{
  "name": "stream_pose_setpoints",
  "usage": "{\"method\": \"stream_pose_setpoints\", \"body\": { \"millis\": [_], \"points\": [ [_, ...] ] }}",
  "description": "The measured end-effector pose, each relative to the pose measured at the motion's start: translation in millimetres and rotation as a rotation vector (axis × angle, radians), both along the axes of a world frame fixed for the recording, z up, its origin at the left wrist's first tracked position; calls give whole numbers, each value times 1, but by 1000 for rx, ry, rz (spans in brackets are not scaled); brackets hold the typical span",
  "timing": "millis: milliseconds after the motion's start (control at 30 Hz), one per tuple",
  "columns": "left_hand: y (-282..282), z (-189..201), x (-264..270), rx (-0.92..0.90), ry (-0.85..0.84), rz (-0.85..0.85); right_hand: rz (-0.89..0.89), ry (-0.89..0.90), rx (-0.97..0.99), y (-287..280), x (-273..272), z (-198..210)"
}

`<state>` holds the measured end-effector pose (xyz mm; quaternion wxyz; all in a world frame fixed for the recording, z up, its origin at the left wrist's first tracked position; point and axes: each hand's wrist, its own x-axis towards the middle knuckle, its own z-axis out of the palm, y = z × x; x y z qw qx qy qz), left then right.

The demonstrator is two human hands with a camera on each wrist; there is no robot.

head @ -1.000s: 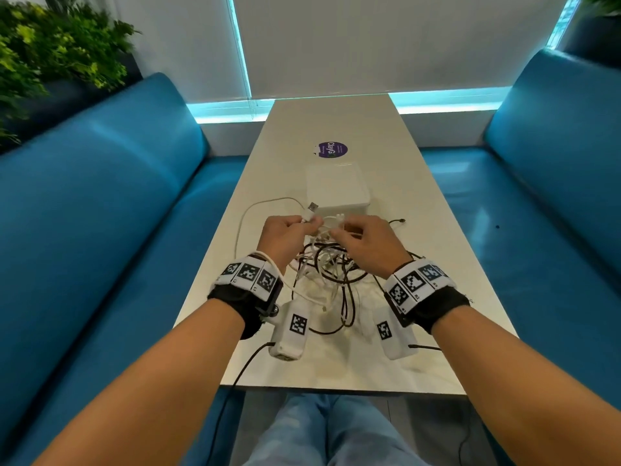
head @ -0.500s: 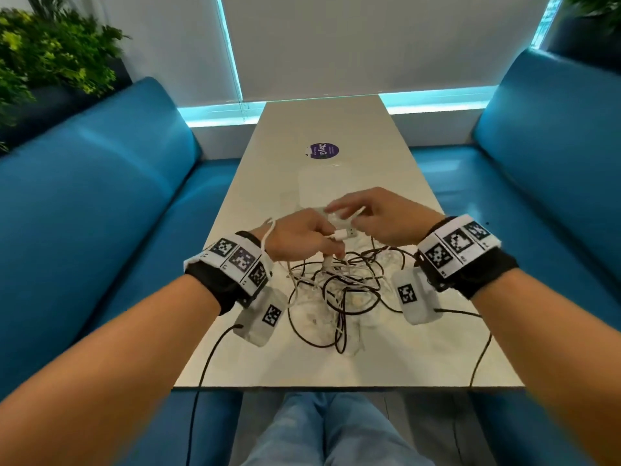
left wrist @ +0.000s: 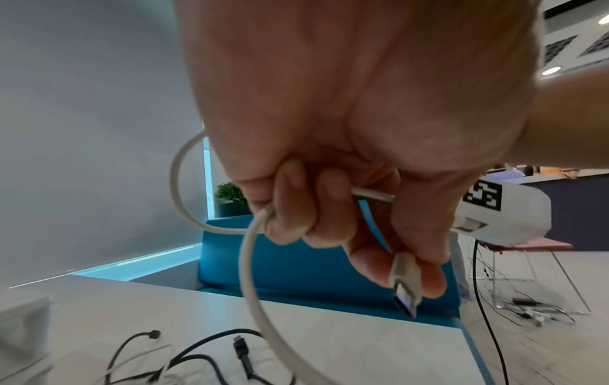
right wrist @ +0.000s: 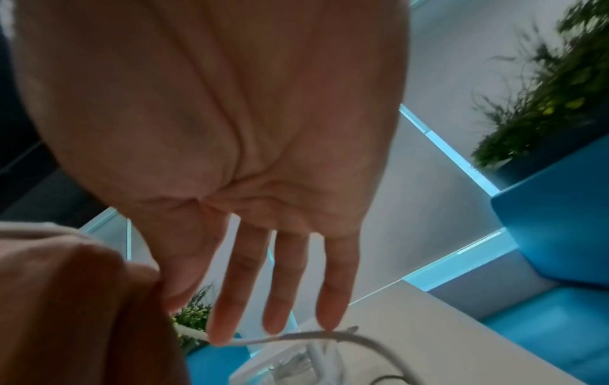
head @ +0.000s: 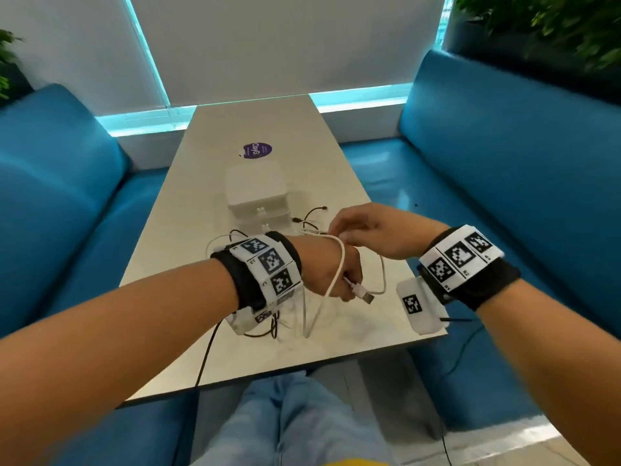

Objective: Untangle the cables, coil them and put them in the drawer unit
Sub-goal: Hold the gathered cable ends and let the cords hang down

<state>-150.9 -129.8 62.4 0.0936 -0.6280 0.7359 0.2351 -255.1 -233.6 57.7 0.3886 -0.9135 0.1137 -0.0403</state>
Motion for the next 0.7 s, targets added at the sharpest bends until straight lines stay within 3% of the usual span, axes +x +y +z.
{"method": "stream_pose_setpoints", "body": {
  "millis": [133, 300, 433, 600, 700],
  "points": [
    [-7, -5, -22, -14, 29, -95, -65, -138, 54, 4, -26, -9],
    [-5, -15, -38, 7, 19, -160, -104, -74, -98, 7, -53, -12],
    [-9, -20, -35, -2, -16, -113, -113, -87, 13, 14, -75, -11],
    [-12, -29, -55, 85, 0, -161, -109, -80, -205, 21, -87, -15],
    [-12, -36, -55, 31, -6, -107, -177, 44, -257, 9, -105, -27]
  ]
}}
